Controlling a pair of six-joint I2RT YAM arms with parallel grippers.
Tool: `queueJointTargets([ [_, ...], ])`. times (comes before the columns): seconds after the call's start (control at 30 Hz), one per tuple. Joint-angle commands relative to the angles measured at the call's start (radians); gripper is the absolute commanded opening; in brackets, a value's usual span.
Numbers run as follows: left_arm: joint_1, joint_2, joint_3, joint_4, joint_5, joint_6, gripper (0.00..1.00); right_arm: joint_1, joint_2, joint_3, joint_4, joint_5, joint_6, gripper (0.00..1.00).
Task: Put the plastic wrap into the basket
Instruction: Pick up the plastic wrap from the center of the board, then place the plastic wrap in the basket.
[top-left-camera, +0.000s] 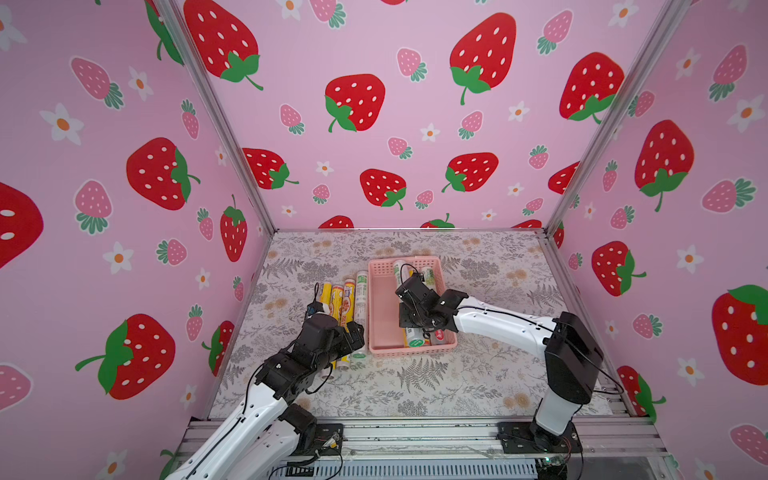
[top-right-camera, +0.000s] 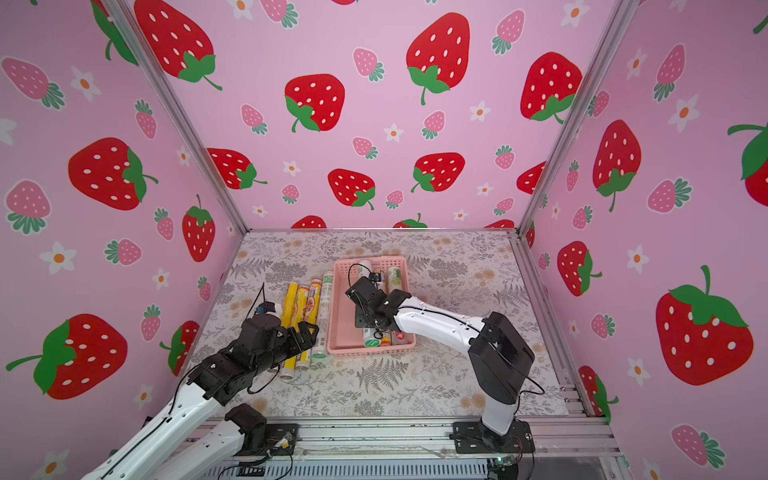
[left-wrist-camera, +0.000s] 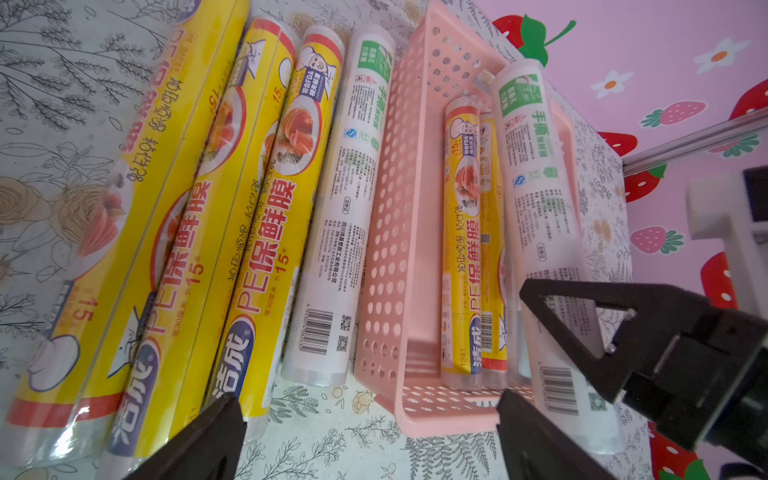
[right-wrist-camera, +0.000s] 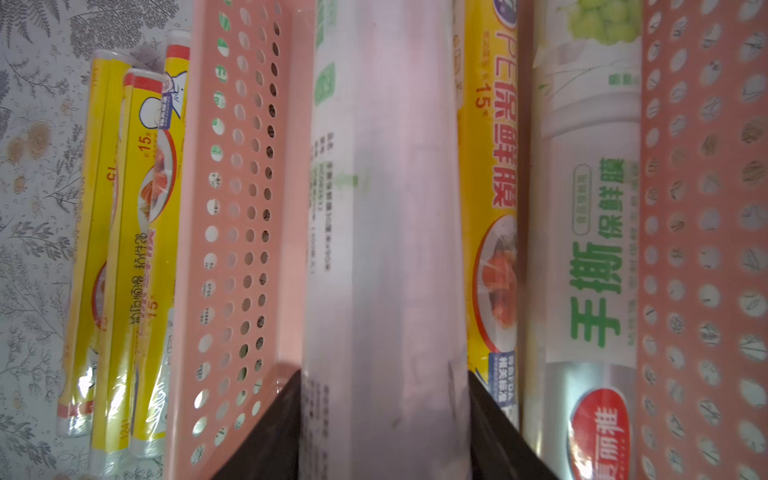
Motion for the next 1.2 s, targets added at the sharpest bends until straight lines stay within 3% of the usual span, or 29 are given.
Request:
queueJointTargets([
  [0.0, 0.012, 0.010, -0.003, 0.032, 0.035, -0.008, 1.00, 0.015, -0.025, 0.020, 0.095, 0.089, 0.072, 0.27],
  [0.2, 0.014, 0.031, -0.041, 0.124, 0.082, -0.032, 1.00, 0.054, 0.014, 0.034, 0.113, 0.164, 0.060, 0.27],
  [0.6, 0.040, 0.034, 0.017, 0.061, 0.055, 0.014, 1.00, 0.075, 0.135, 0.107, 0.115, 0.129, 0.066, 0.27],
  [0.9, 0.049, 0.054, -0.012, 0.098, 0.102, 0.007, 1.00, 0.095, 0.226, 0.153, 0.097, 0.134, 0.053, 0.28],
  [1.17, 0.052, 0.093, 0.003, 0.093, 0.099, 0.005, 1.00, 0.096, 0.252, 0.149, 0.109, 0.116, 0.061, 0.43],
])
